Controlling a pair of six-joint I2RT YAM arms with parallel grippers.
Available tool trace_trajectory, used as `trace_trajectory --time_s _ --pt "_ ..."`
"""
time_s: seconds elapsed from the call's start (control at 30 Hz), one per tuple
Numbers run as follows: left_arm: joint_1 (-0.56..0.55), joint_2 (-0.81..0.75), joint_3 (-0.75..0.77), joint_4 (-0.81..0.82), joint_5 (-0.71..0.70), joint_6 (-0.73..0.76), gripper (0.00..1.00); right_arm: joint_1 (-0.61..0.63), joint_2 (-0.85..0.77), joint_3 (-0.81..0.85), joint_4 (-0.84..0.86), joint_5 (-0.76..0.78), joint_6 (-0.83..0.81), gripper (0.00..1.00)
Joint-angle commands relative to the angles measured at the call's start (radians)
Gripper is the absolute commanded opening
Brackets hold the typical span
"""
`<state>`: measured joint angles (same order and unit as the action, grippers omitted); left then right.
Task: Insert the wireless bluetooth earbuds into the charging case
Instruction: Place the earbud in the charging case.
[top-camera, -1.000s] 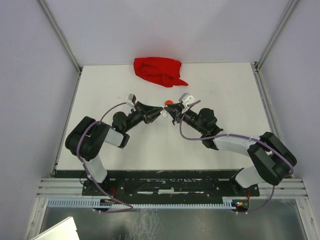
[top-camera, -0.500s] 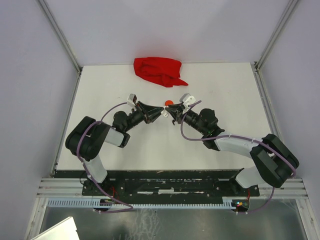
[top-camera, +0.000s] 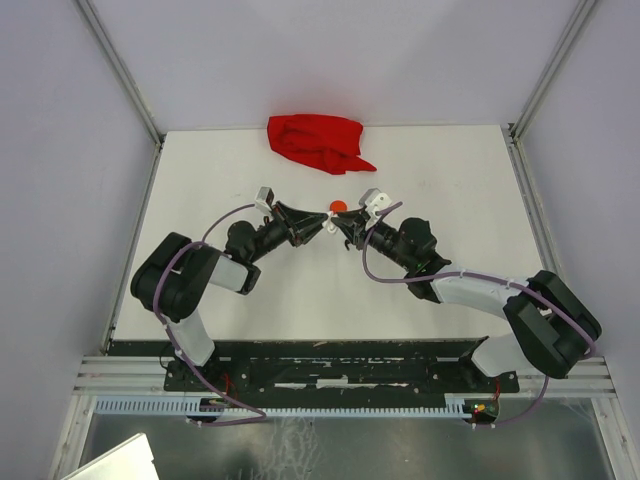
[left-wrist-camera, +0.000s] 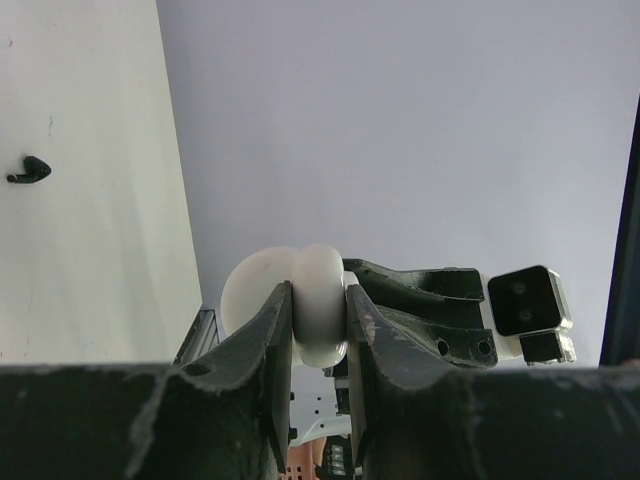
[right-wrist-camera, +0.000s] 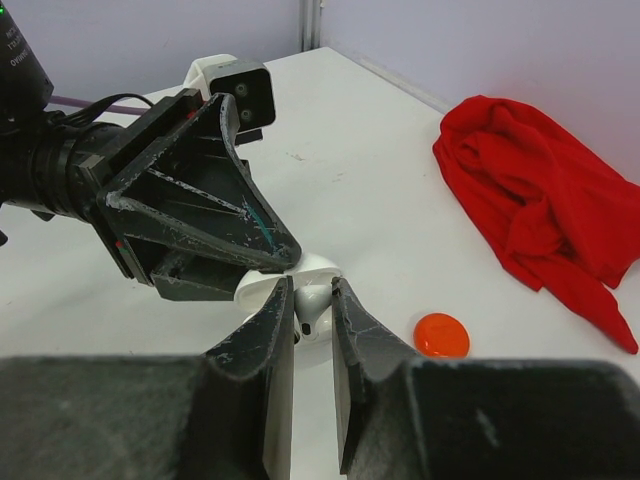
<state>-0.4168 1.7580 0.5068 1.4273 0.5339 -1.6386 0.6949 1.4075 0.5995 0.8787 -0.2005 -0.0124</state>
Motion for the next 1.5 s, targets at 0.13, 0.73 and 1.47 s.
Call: trace_trajectory --time_s 0.13,0.73,1.47 --pt "0.003 -0.015 0.037 0.027 0.007 0.044 0.03 0.002 -0.009 0.004 -0.019 0.014 -0.02 0.01" --pt "0.004 -0.007 0.024 0.011 -0.011 0.046 0.03 0.002 -0.088 -0.035 0.185 0.133 0.089 0.65" --pt "-0.021 -0.144 -0.007 -0.292 -0.363 -0.182 0.03 0.123 0.058 0.171 -0.404 0.549 -0.041 1.0"
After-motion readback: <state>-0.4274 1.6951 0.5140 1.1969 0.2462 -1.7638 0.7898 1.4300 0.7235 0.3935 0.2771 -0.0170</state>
